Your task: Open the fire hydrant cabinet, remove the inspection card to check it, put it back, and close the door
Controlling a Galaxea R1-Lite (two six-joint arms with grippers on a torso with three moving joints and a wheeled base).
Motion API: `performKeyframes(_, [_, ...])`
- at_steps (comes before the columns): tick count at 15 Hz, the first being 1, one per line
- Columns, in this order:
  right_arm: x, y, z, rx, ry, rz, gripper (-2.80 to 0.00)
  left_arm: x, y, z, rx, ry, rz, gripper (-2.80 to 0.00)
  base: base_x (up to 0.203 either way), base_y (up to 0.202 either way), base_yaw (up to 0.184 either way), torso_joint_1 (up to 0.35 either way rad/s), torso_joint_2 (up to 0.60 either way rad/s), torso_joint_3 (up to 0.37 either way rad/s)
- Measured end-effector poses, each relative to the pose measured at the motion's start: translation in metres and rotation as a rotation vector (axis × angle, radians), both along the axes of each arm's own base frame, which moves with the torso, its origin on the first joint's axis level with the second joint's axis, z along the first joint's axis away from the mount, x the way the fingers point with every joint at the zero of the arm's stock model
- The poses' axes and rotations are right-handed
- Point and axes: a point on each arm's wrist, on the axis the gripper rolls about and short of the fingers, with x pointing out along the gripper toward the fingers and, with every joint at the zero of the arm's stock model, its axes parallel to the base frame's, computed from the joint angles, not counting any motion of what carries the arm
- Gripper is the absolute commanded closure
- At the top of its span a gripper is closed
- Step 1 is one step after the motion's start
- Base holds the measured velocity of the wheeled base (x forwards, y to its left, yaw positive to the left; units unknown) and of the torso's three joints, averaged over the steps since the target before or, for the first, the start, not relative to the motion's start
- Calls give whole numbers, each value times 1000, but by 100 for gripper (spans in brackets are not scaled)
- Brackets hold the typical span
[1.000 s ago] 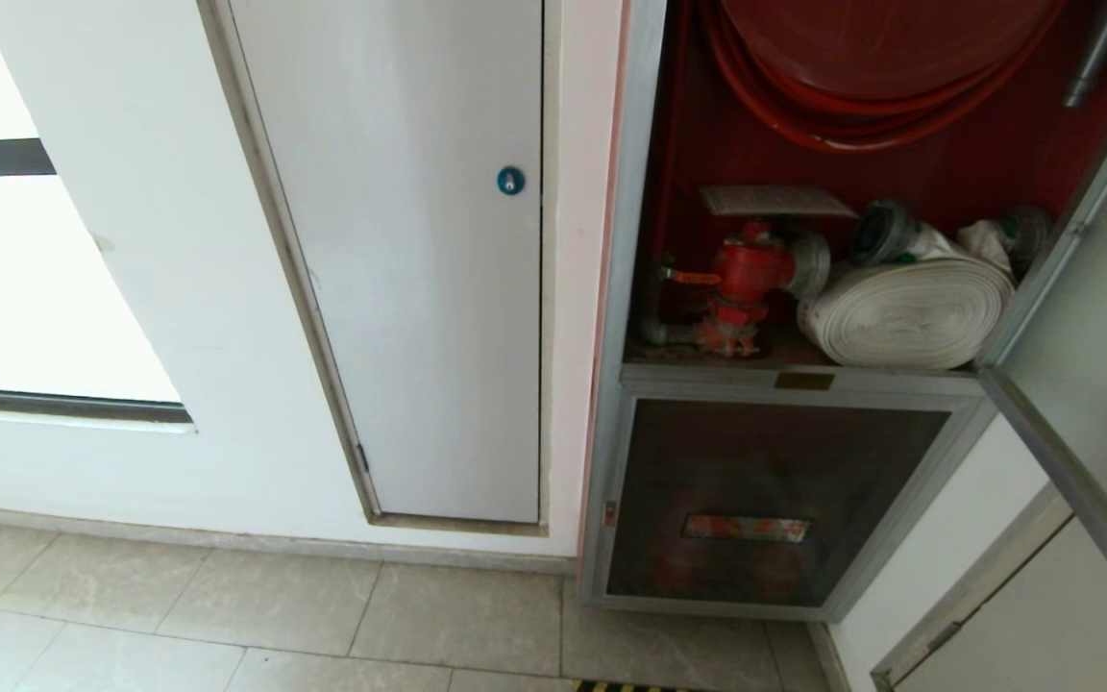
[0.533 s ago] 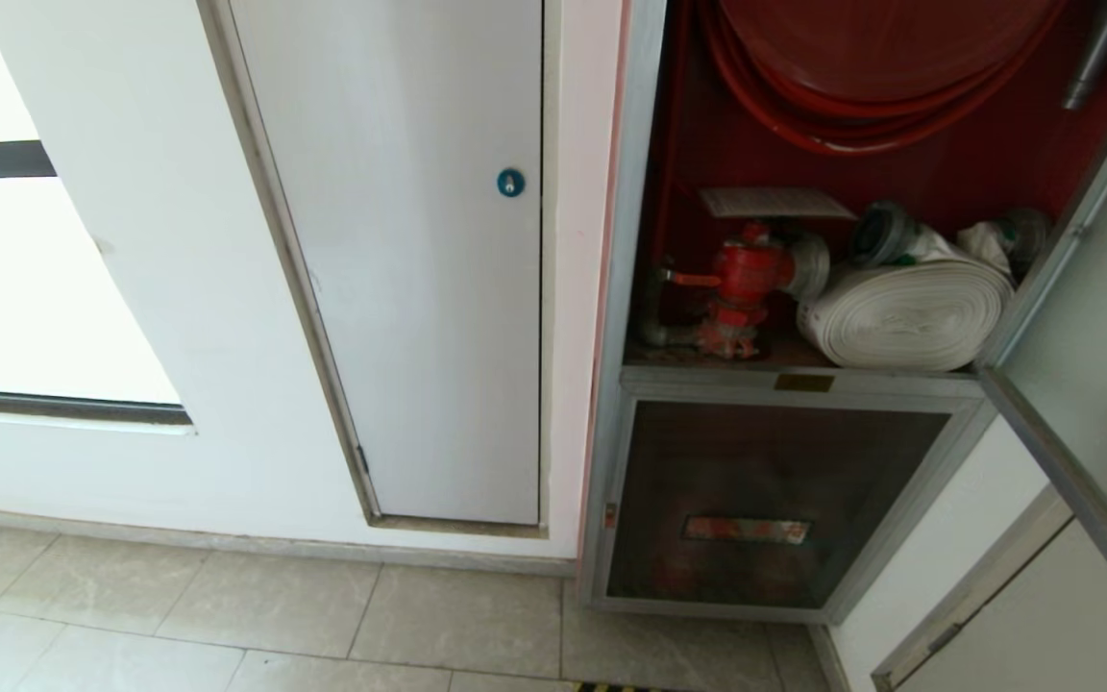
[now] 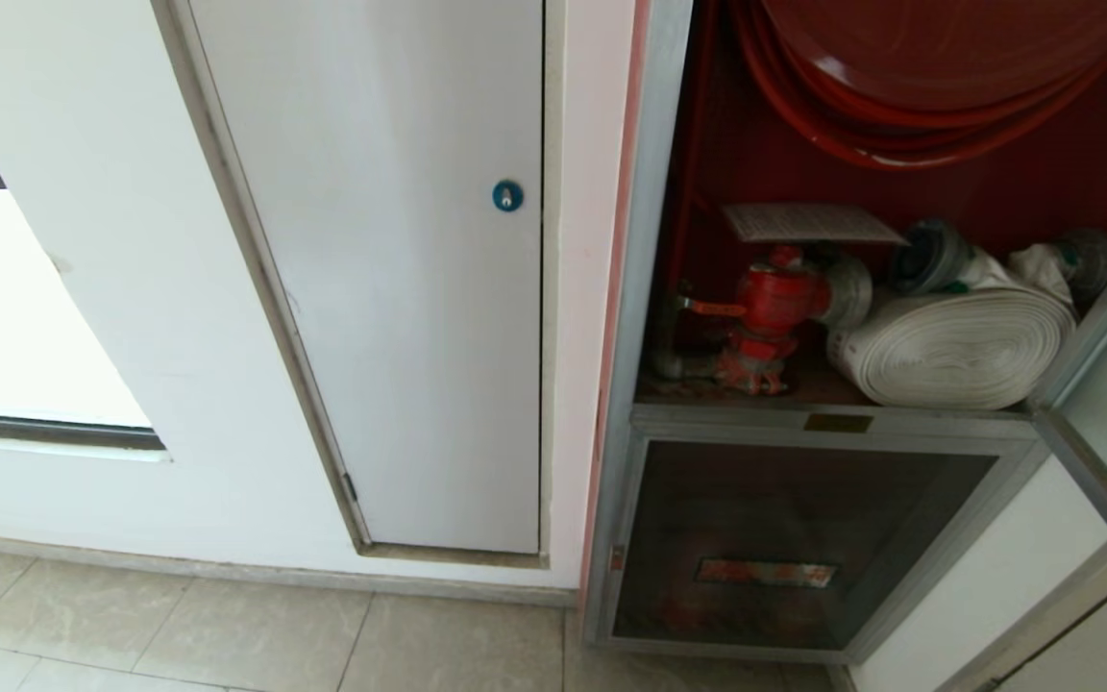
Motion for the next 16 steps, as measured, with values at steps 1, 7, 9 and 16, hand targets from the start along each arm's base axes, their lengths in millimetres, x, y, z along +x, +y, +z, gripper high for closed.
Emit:
performKeyframes(1, [0,0,0,0,0,0,0,0,0,0,0,0,0,0,195,0,1,0,-3,4])
performKeyframes(7, [0,0,0,0,0,1,0,0,0,0,-1,0,0,0,197,0,0,2,3,4])
performKeyframes(9, [0,0,0,0,0,0,0,0,0,0,-1,0,0,0,195,0,-3,3,3,2])
performKeyframes(16, [0,0,0,33,-4,-2,0,0,0,0,-1,0,0,0,198,0,0,3,0,2])
